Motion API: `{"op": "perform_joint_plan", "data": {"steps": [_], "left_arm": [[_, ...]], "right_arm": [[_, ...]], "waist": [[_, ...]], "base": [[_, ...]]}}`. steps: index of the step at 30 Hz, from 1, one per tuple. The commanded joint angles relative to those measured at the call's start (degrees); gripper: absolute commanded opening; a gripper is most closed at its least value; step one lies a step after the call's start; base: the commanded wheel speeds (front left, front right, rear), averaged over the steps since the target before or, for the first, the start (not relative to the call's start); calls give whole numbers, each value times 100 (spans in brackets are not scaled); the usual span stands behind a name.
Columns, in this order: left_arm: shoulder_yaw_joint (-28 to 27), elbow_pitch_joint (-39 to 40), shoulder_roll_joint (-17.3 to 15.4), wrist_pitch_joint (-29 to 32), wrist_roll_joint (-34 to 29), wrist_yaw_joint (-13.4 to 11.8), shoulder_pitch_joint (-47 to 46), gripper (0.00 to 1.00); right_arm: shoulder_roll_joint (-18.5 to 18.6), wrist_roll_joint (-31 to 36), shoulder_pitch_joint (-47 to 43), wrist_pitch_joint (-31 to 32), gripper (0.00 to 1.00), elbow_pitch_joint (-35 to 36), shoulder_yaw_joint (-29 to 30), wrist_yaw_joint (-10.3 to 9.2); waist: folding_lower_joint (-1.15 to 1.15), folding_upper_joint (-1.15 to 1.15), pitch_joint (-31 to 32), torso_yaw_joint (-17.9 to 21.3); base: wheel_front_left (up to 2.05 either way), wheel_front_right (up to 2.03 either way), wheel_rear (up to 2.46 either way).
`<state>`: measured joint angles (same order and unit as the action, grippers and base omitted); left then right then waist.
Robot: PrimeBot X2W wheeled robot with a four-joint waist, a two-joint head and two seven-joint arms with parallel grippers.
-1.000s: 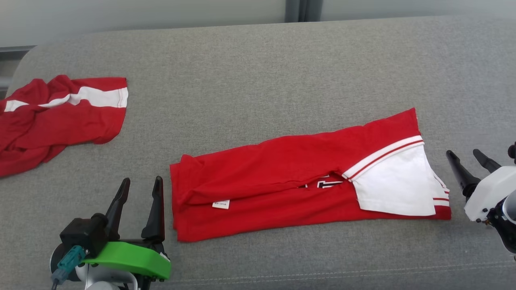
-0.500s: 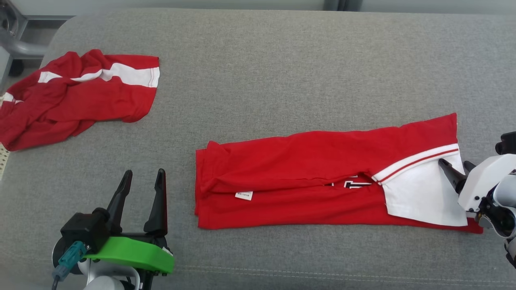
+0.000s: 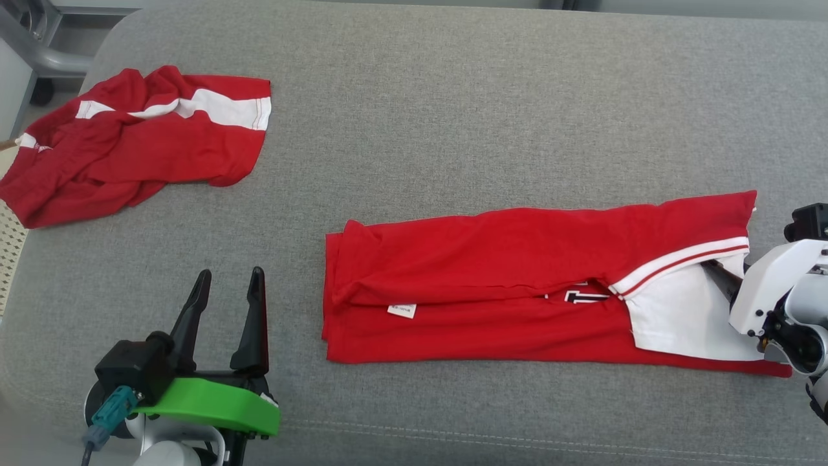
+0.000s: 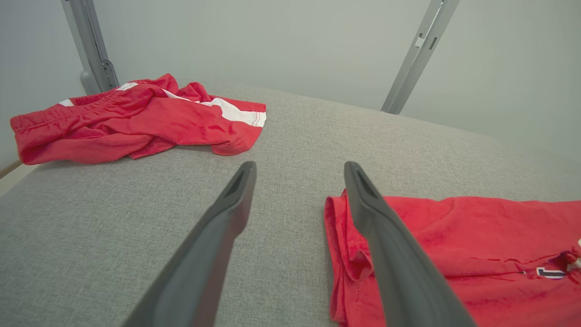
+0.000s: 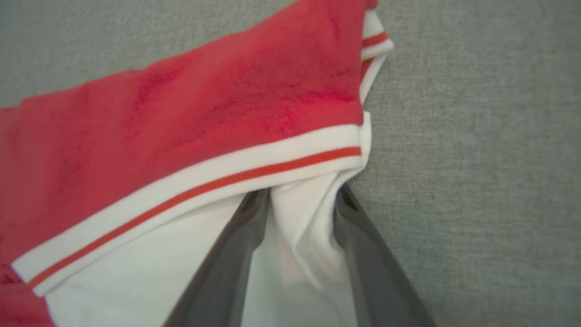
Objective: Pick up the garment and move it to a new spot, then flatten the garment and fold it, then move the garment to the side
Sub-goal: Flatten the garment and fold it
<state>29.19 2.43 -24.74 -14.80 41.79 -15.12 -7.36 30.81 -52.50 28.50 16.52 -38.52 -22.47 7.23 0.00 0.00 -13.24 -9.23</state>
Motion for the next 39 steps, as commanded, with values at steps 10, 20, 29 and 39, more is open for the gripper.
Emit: {"op": "perform_joint_plan", "data": {"steps": [10, 20, 29, 39], "left_arm": [[-86, -29, 18, -40, -59, 76, -70, 100], [-231, -30, -33, -42, -136, 132, -26, 100], [-185, 19, -53, -11, -170, 106, 19, 100], [-92, -33, 17, 13, -182, 102, 28, 100]], "right_arm": [[33, 190, 260, -406, 0, -356, -332, 16], [473, -2, 601, -621, 0, -274, -314, 19], [848, -14, 688, -568, 0, -161, -182, 20], [632, -207, 497, -446, 0, 535, -343, 21]], "waist": [[0, 0, 16, 149], [0, 0, 117, 665], [0, 0, 215, 1256], [0, 0, 315, 1585]], "base": [[0, 0, 0], [0, 0, 0], [0, 0, 0], [0, 0, 0]]}}
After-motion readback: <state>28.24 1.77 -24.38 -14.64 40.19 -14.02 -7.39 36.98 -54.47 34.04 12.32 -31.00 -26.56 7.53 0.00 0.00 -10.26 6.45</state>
